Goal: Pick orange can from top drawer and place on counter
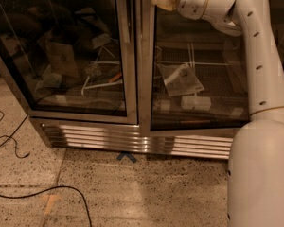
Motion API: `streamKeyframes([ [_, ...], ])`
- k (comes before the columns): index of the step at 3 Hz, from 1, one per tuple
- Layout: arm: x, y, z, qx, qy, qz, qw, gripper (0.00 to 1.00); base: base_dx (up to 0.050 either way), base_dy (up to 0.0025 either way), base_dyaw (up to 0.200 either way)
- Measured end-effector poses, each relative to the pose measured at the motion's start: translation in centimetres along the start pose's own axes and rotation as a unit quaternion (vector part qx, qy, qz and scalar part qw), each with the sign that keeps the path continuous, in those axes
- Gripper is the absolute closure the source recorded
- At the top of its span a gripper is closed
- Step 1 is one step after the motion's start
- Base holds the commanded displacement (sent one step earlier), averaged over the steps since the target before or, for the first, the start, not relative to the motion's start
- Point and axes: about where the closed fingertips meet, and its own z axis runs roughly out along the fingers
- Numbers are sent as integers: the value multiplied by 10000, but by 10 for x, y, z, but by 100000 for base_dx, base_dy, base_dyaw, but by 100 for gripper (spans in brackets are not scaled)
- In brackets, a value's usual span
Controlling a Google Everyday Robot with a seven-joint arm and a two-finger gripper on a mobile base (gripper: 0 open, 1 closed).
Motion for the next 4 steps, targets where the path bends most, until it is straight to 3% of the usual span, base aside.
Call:
streamKeyframes([
  [4, 7, -10, -6, -283, 124, -302, 9991, 100, 0, 0, 0],
])
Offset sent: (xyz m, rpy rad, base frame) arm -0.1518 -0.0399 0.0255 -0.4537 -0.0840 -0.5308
